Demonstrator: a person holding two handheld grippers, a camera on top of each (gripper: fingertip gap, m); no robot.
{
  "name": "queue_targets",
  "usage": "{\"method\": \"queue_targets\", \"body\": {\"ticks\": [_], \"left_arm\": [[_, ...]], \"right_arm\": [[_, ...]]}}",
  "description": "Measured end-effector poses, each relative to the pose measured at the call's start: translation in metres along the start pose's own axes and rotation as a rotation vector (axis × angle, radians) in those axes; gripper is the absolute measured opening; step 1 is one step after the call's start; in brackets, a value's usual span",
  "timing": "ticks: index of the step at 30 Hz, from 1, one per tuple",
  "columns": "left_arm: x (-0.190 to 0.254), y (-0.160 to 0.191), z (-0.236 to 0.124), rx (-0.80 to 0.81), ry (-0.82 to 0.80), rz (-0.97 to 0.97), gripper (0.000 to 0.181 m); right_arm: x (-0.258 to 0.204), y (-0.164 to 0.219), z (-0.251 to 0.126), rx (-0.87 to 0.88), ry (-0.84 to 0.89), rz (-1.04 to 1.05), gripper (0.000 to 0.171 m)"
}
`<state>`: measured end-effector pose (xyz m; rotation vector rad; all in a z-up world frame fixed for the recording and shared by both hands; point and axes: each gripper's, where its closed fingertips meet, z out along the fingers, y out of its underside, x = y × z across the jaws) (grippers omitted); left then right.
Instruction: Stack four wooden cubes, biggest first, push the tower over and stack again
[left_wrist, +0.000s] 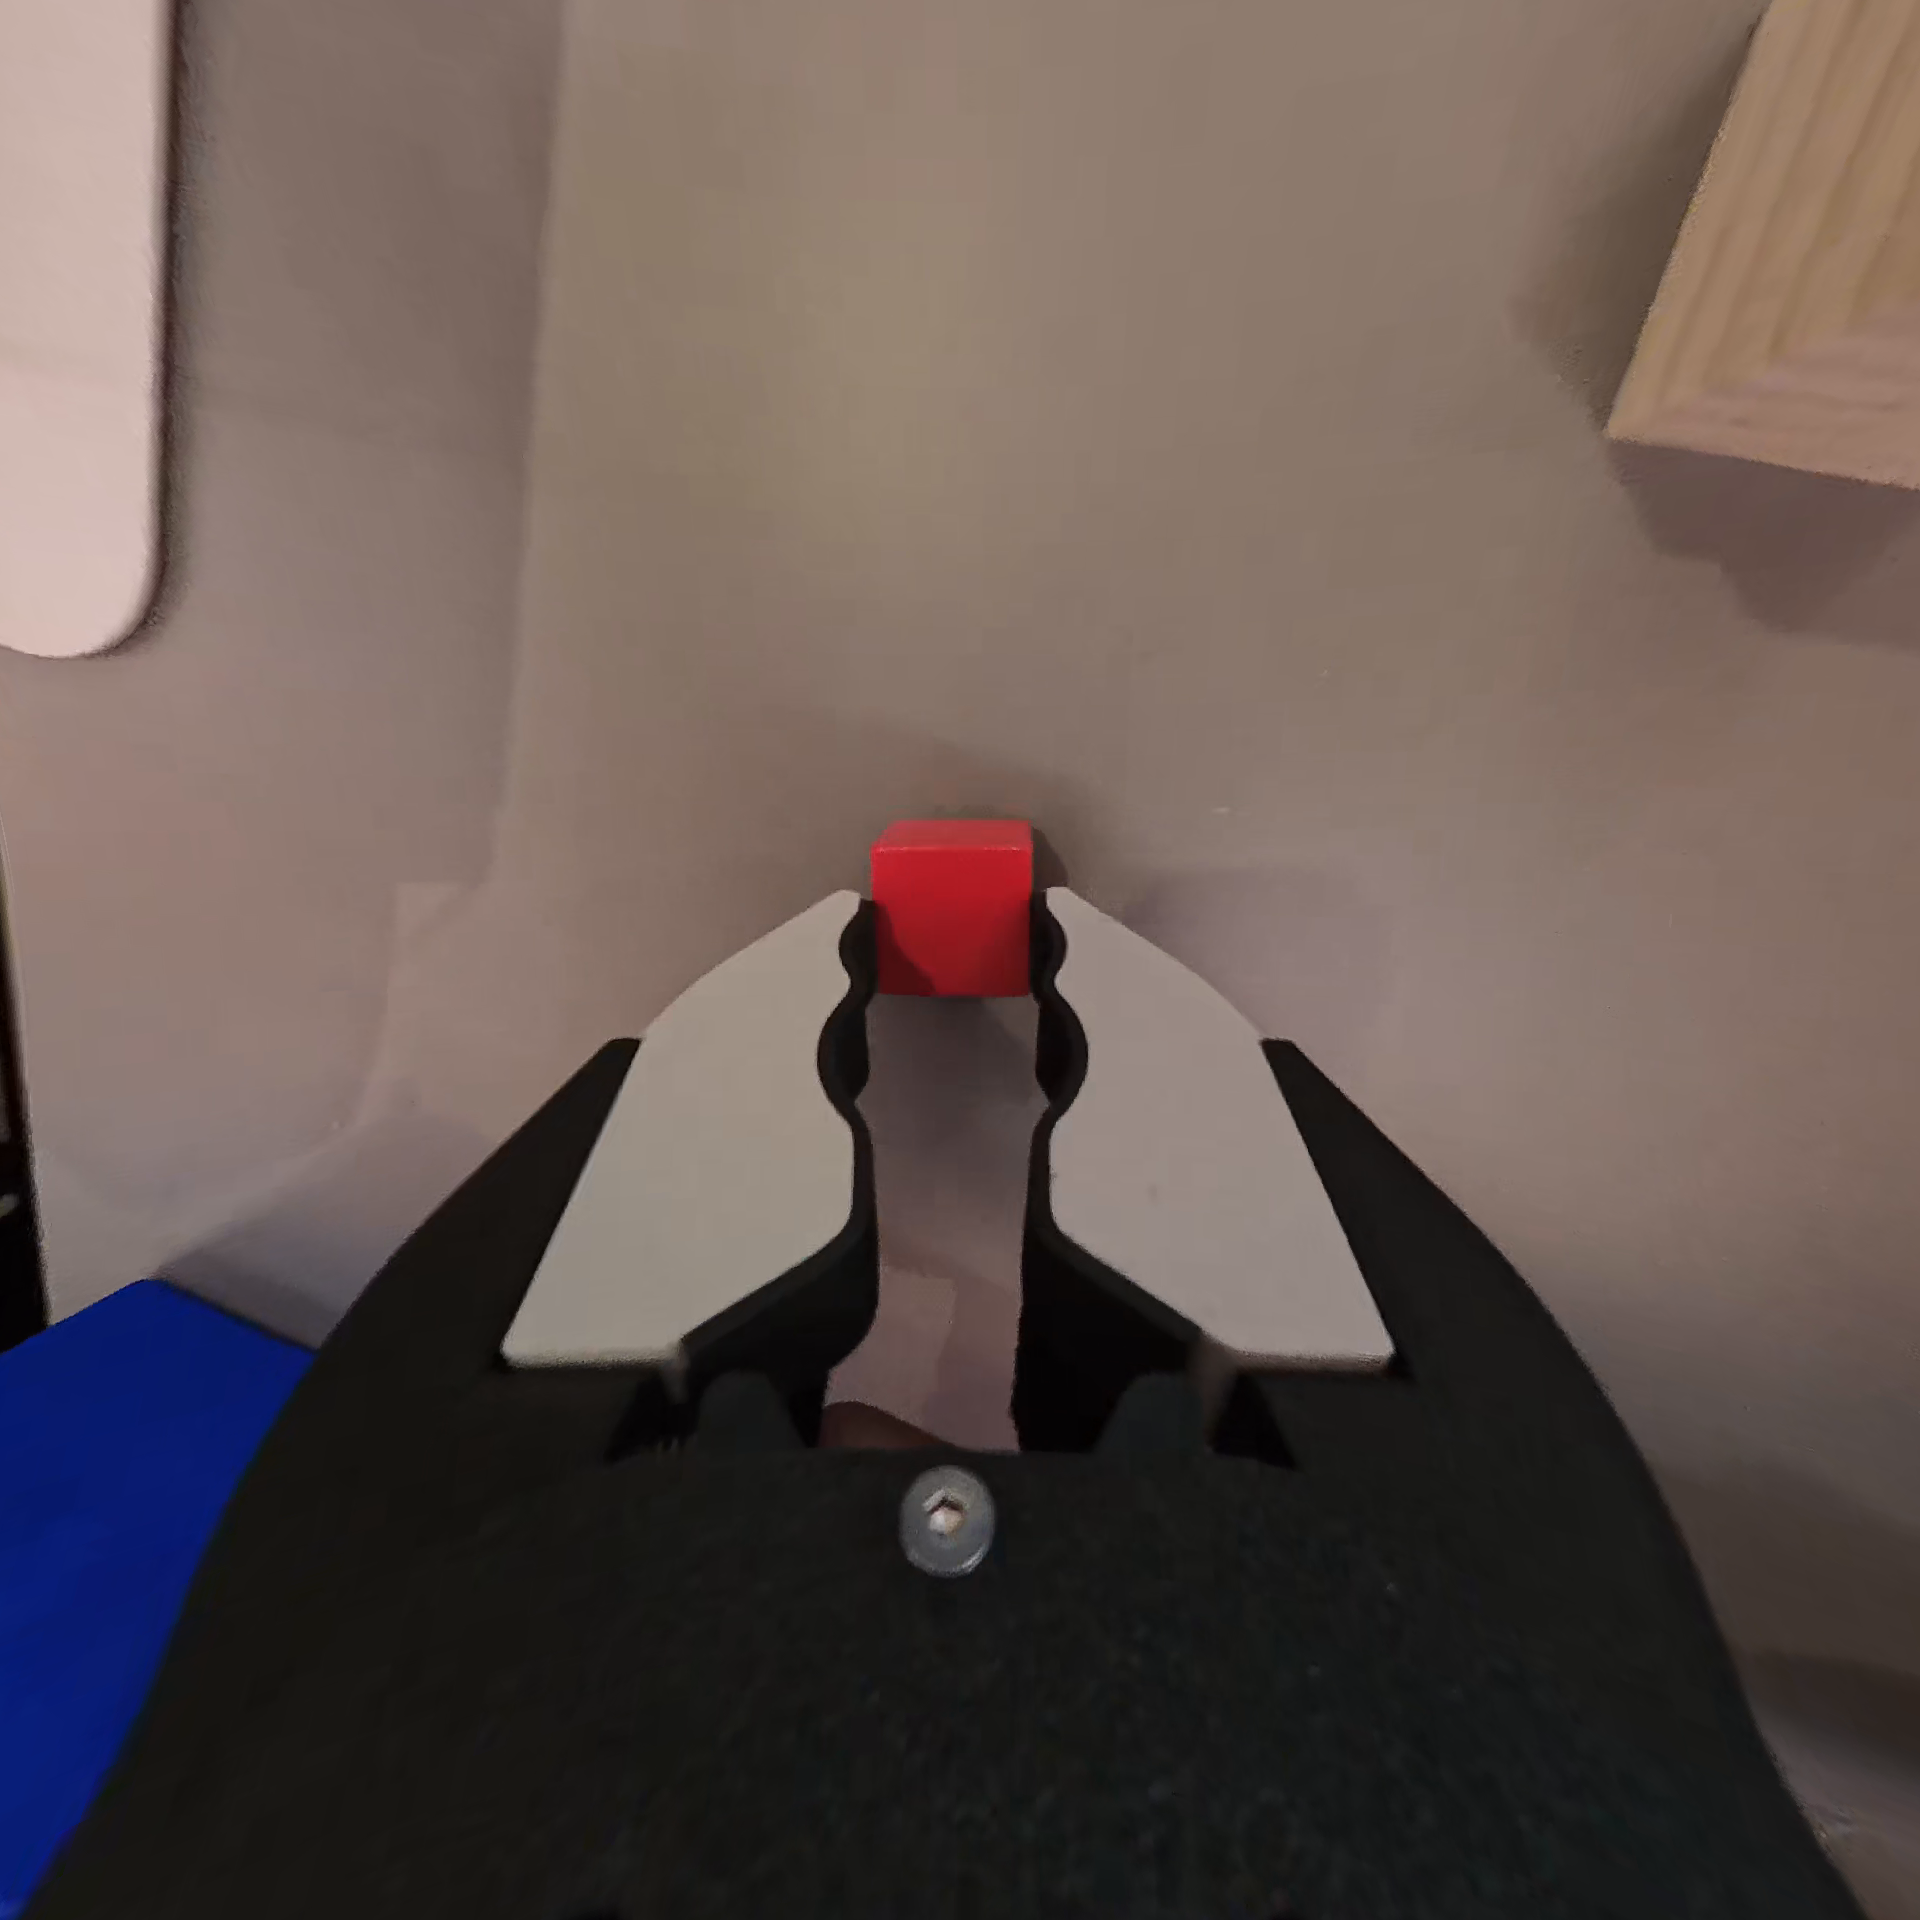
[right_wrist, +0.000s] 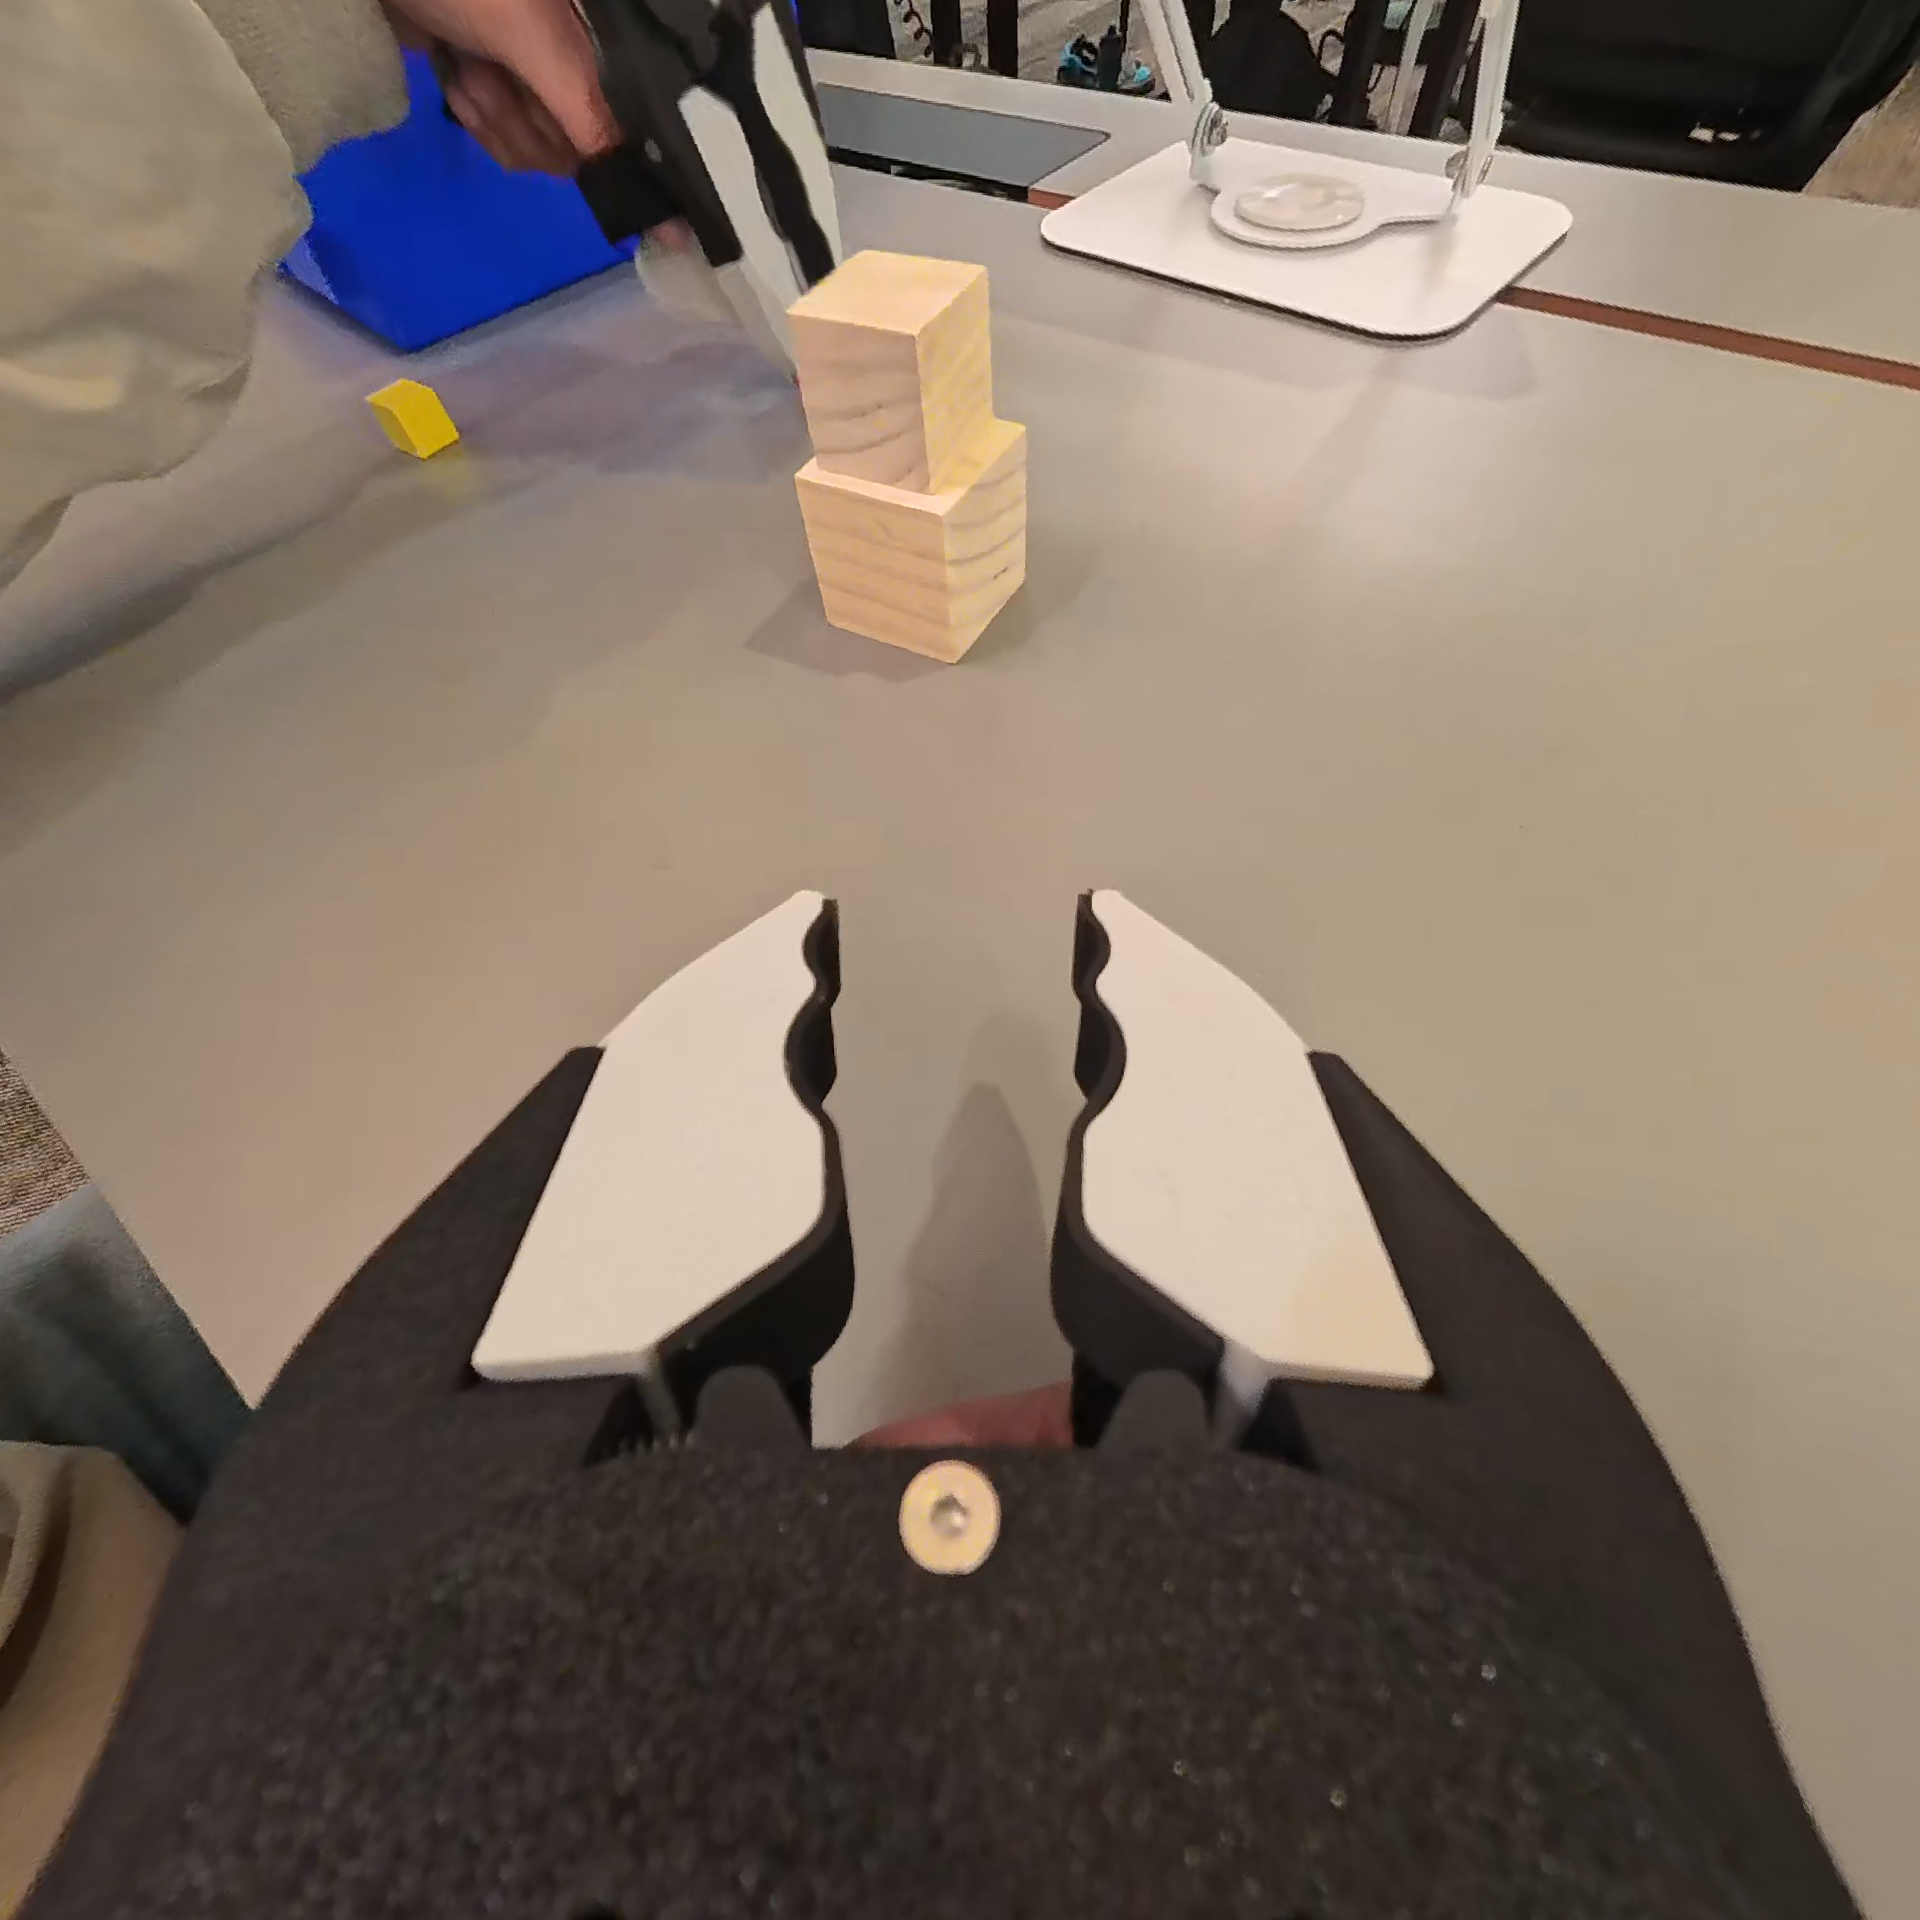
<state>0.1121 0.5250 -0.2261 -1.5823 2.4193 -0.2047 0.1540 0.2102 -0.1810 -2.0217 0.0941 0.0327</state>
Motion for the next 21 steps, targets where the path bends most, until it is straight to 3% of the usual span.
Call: {"method": "queue_targets", "body": {"ticks": [5,11,21], "left_arm": [[0.029,-0.034,-0.048,0.146,-0.015,0.042,0.027],[0.075,-0.067,-0.095,0.100,-0.051,0.166,0.027],[0.112,-0.115,-0.085,0.036,-0.041,0.235,0.027]], "right_arm": [[-0.004,0.000,0.001,-0.002,-0.005,-0.007,0.043],[-0.007,-0.003,-0.001,0.002,-0.007,-0.018,0.043],[-0.013,-0.019,-0.015,0.040,-0.003,-0.044,0.043]]}}
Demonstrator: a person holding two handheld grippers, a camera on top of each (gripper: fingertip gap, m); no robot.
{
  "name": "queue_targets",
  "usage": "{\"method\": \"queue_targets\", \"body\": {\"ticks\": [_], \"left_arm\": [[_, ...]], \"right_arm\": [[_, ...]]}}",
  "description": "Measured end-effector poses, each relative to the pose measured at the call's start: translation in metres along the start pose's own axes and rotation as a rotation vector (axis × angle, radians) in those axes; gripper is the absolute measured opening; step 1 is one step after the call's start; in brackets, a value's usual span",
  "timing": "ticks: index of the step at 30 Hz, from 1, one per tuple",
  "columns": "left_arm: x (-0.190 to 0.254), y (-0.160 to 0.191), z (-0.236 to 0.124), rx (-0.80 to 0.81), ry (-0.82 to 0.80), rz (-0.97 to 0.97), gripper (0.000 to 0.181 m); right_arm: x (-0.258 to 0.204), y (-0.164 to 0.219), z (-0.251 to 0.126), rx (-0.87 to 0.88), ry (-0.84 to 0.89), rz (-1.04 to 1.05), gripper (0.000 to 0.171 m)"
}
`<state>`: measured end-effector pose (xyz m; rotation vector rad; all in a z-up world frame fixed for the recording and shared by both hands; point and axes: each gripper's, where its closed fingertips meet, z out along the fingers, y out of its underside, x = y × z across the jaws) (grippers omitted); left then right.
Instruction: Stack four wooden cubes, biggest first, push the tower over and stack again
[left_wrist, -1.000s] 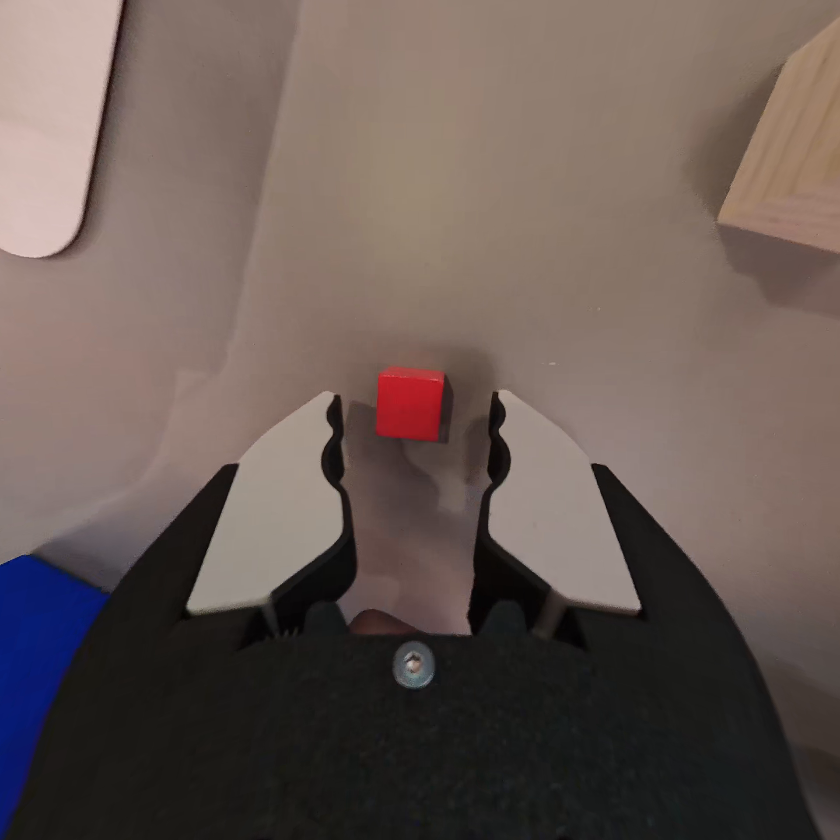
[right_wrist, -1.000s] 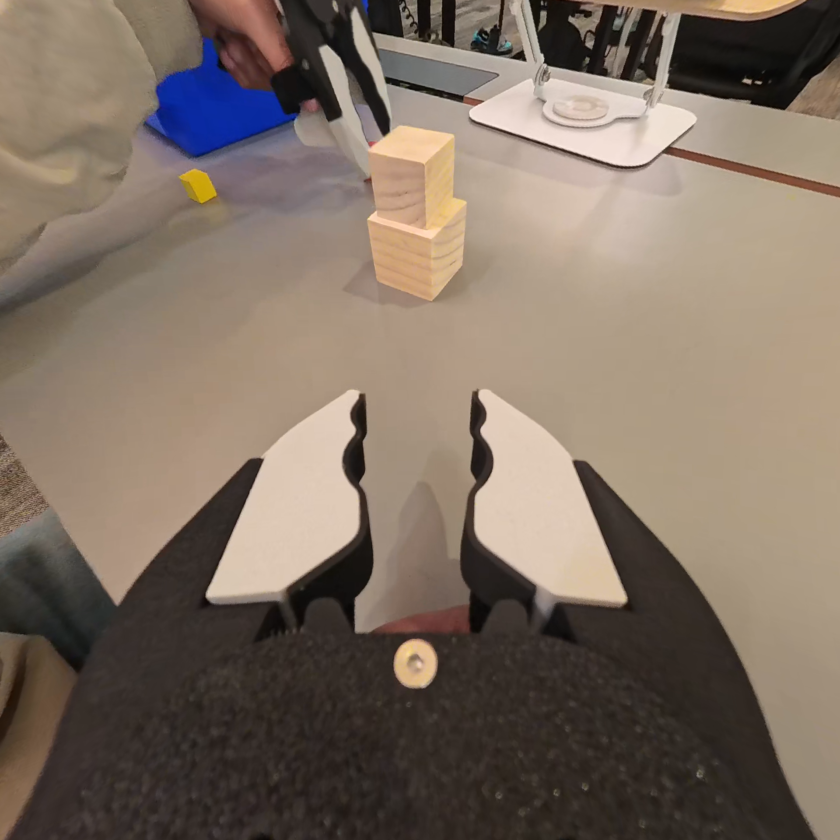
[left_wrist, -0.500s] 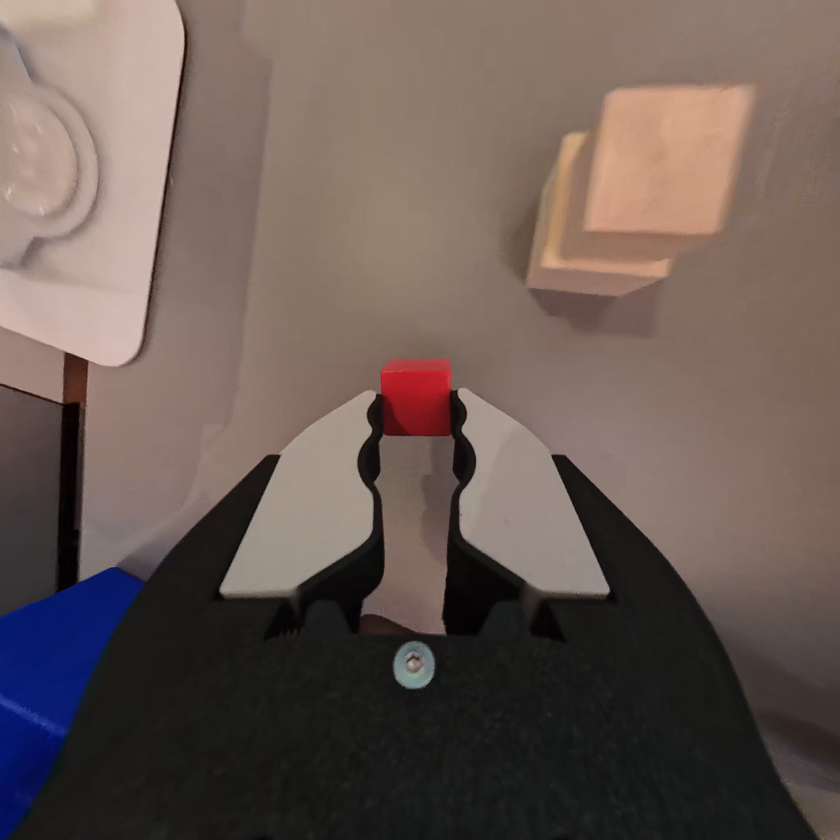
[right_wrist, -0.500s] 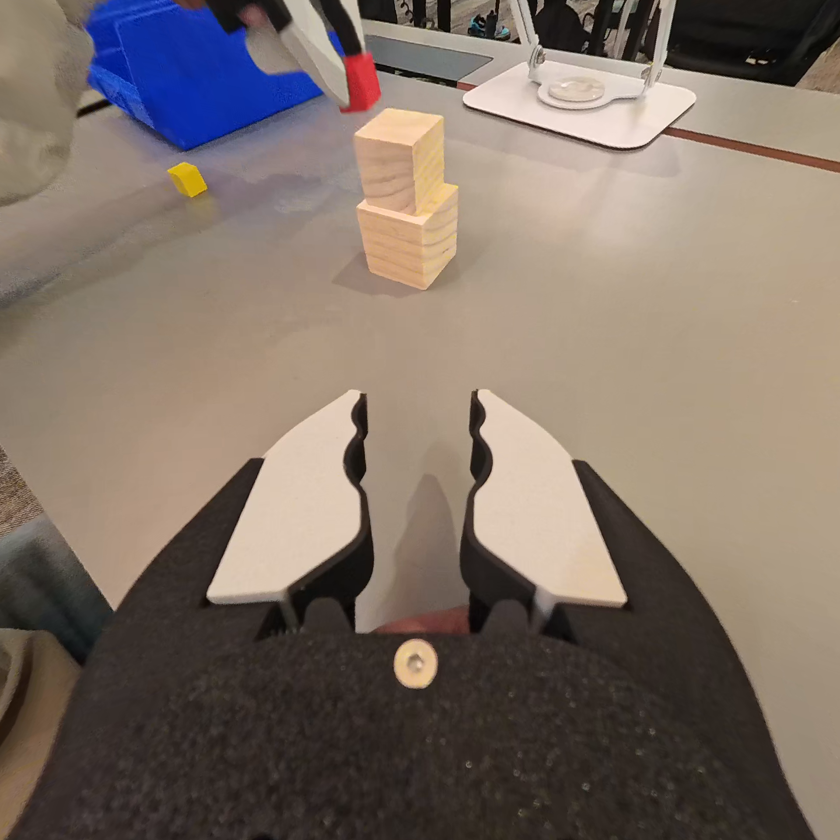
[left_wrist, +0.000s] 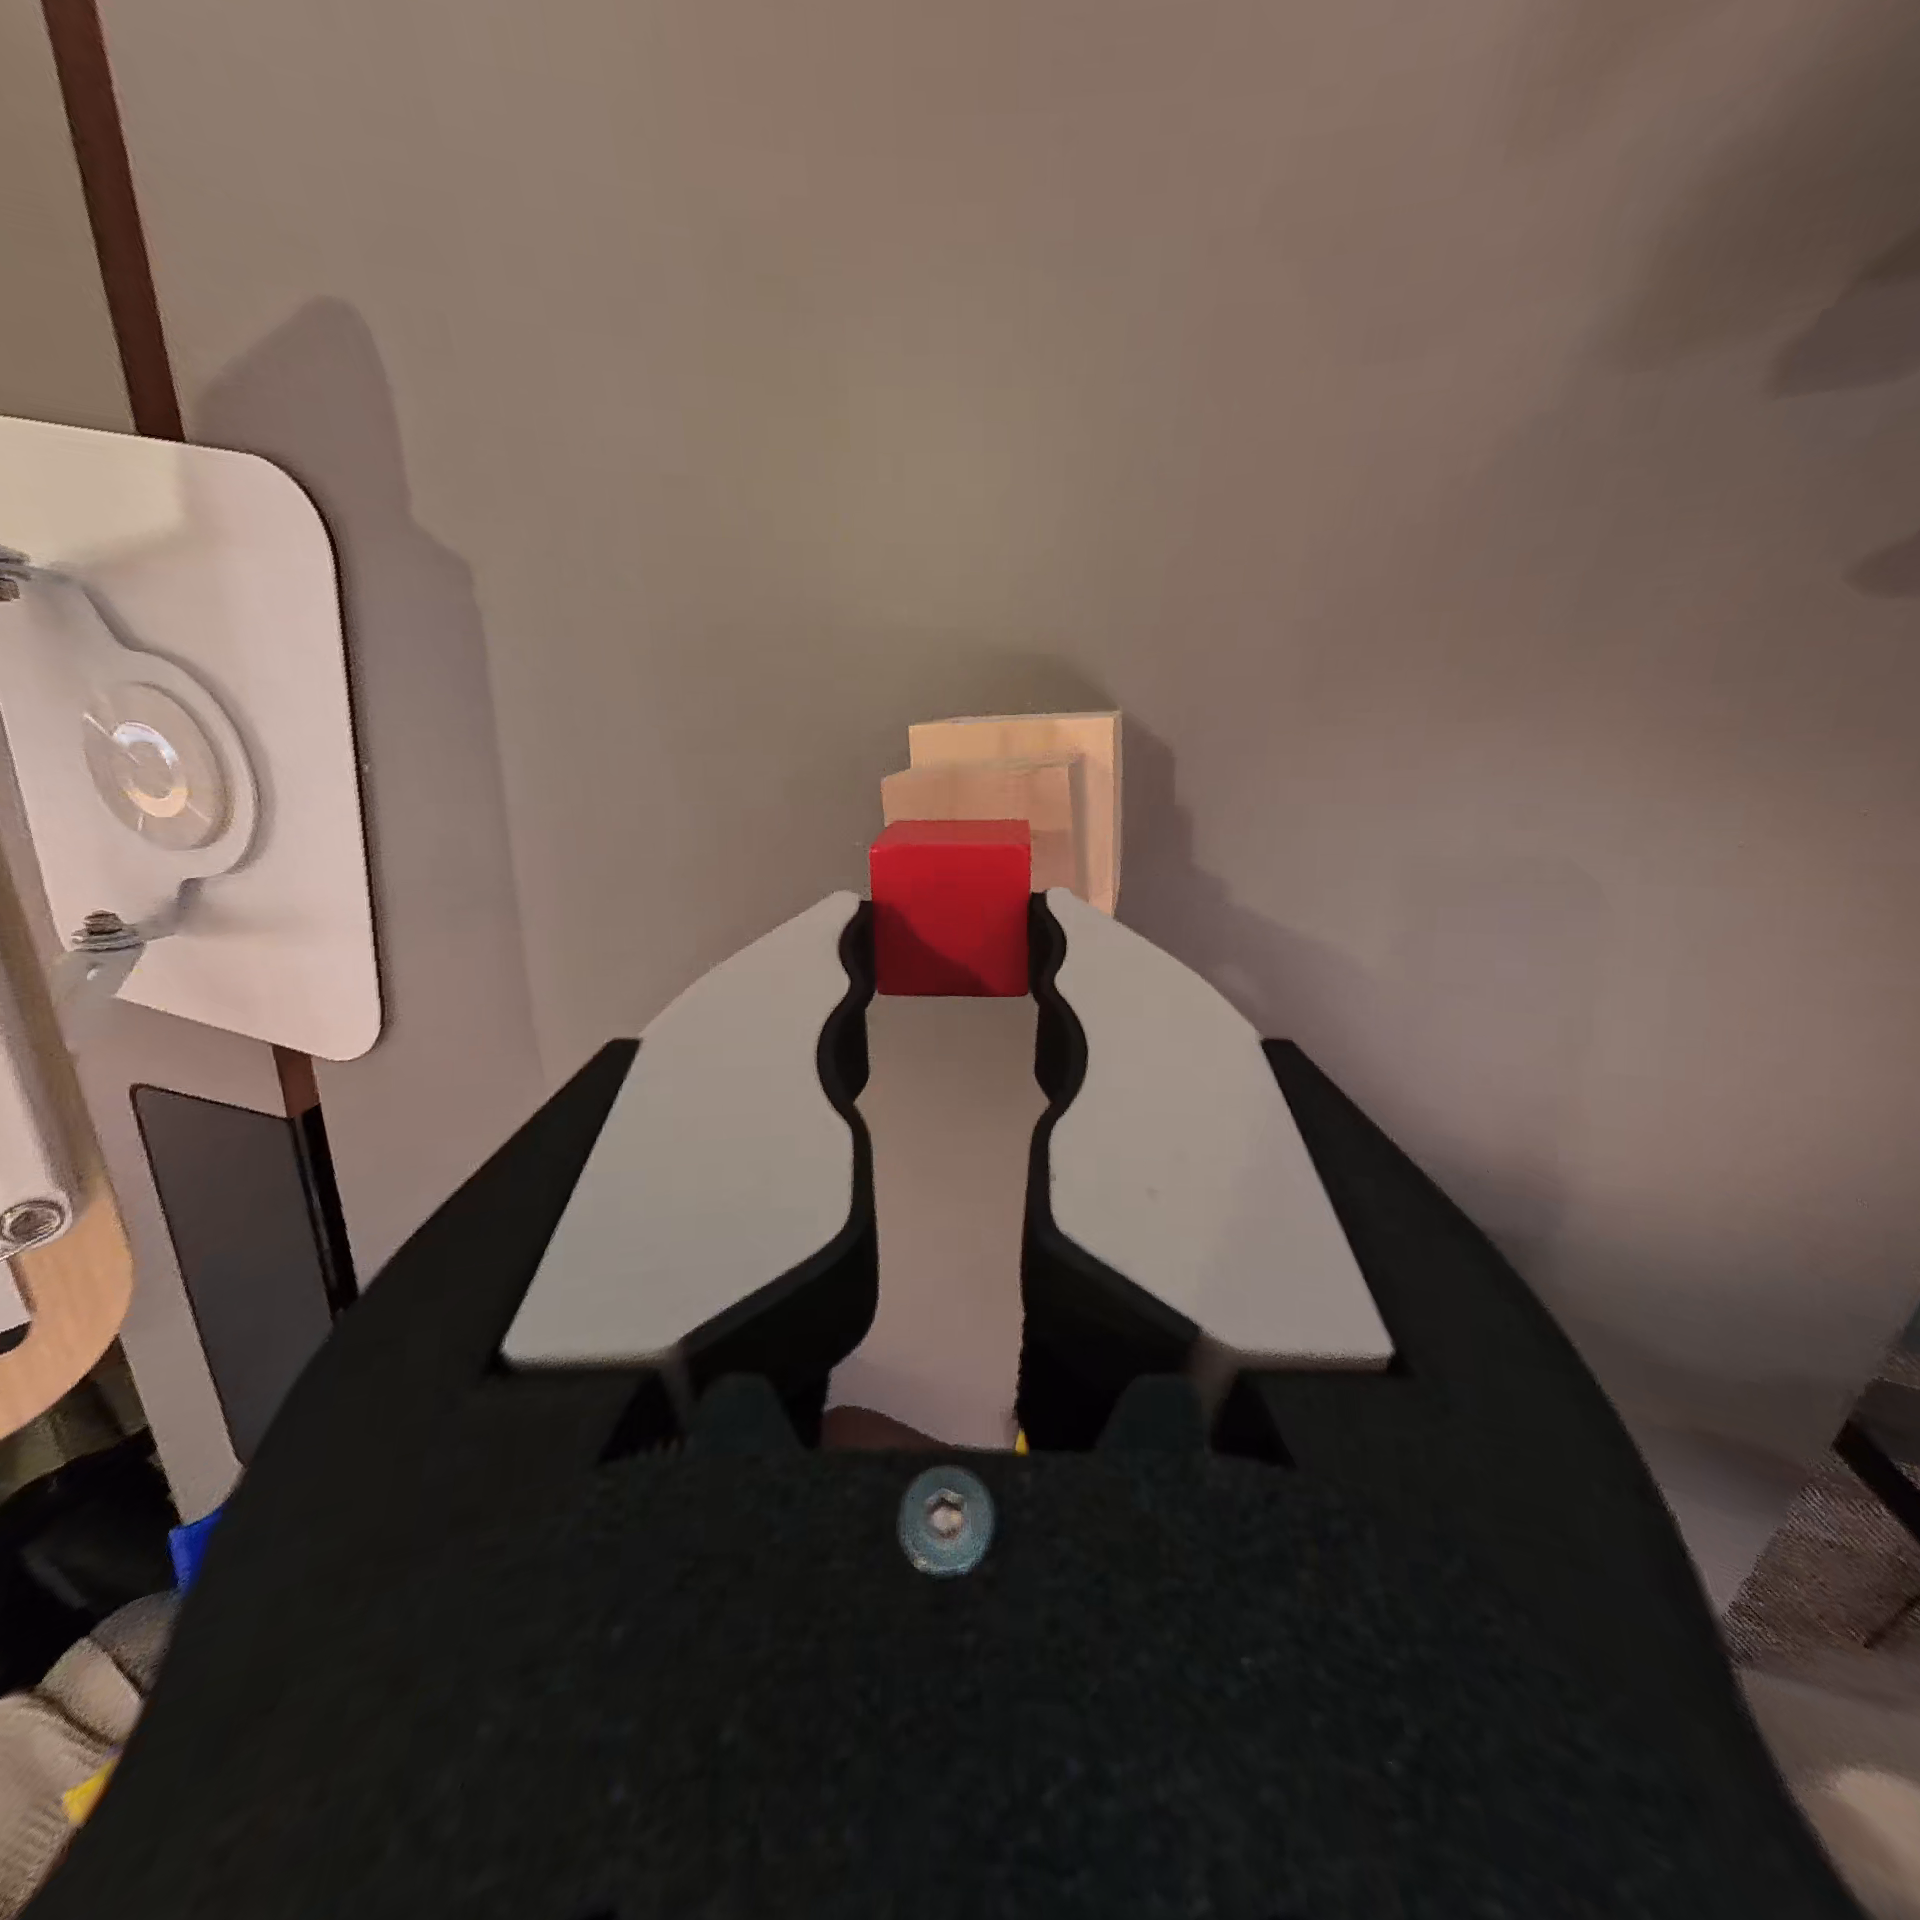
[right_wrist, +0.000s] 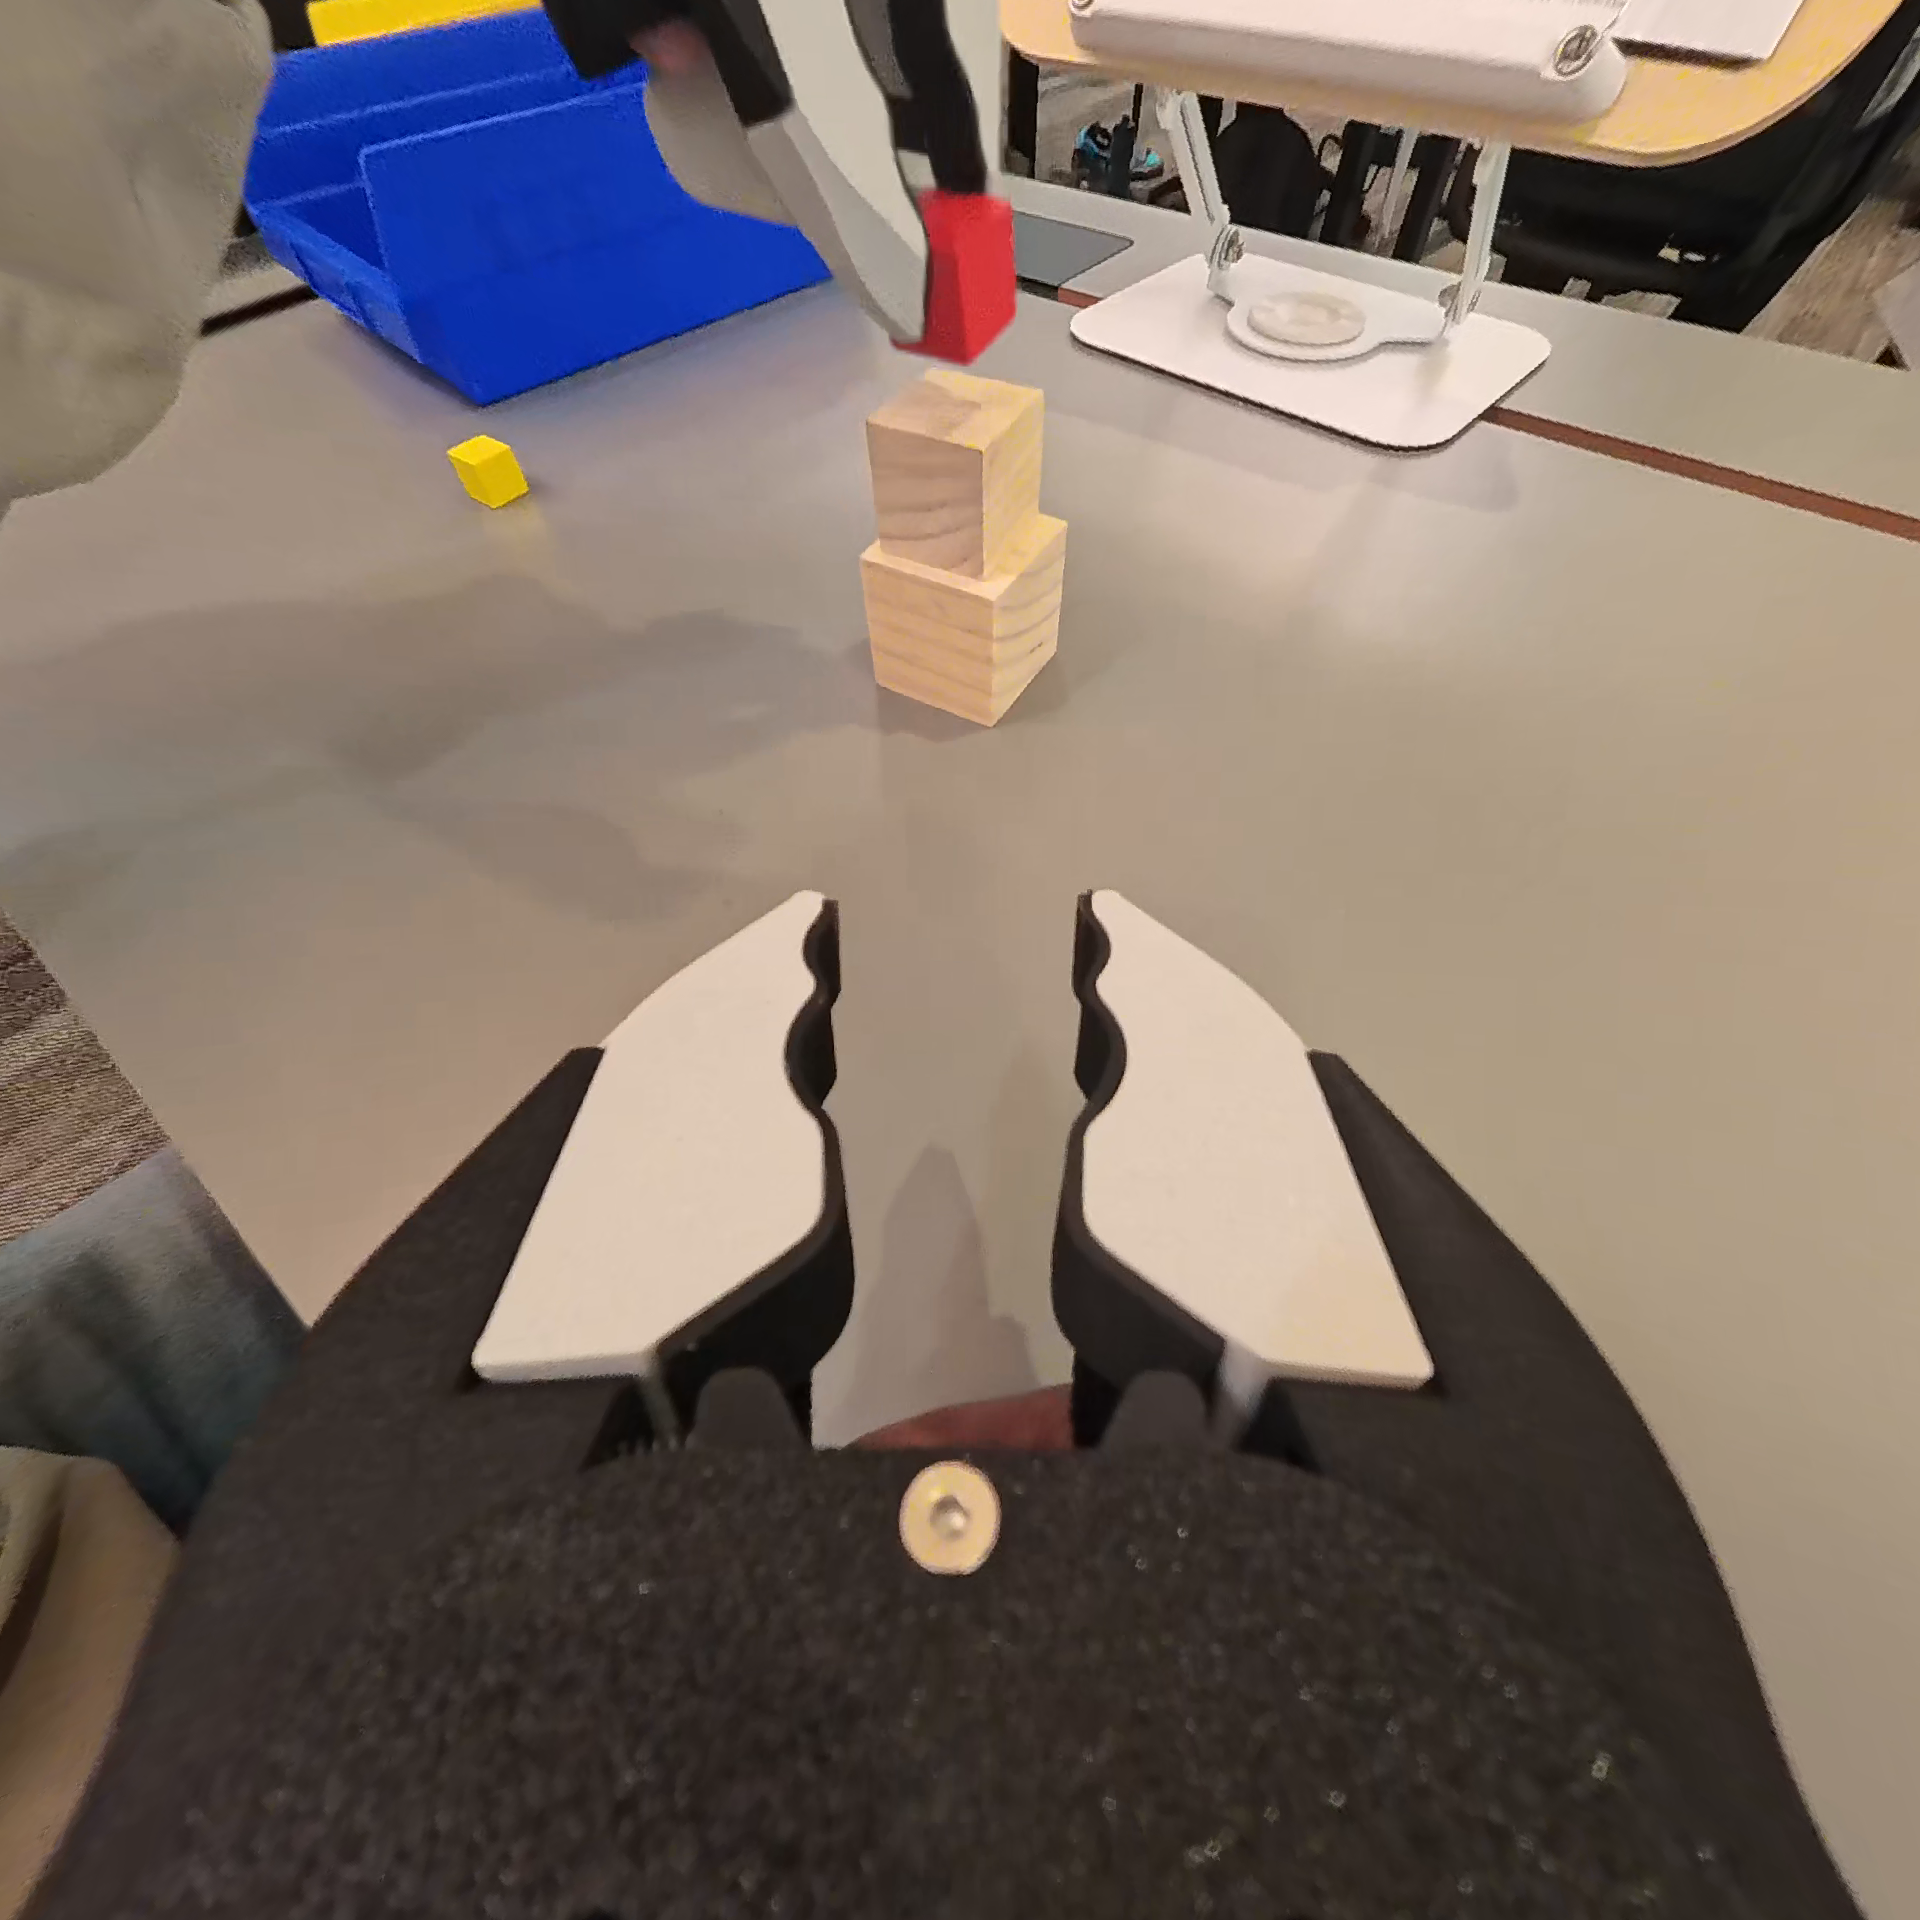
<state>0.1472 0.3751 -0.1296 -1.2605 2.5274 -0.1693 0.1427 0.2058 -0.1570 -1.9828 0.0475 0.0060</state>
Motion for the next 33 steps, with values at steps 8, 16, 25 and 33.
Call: {"method": "queue_targets", "body": {"ticks": [8,16,25,33], "left_arm": [[0.000,0.002,0.010,-0.022,0.047,-0.056,0.027],[0.002,0.006,0.015,-0.006,0.081,-0.090,0.027],[0.007,0.009,-0.032,0.190,-0.022,-0.124,0.070],[0.001,0.127,-0.106,0.359,-0.686,-0.581,0.036]], "right_arm": [[-0.001,-0.003,-0.003,0.007,-0.005,-0.001,0.043],[-0.004,-0.002,-0.002,0.001,-0.008,-0.006,0.043],[0.000,0.002,-0.002,-0.008,-0.004,0.004,0.043],[0.001,0.010,0.002,-0.023,-0.002,0.010,0.043]]}}
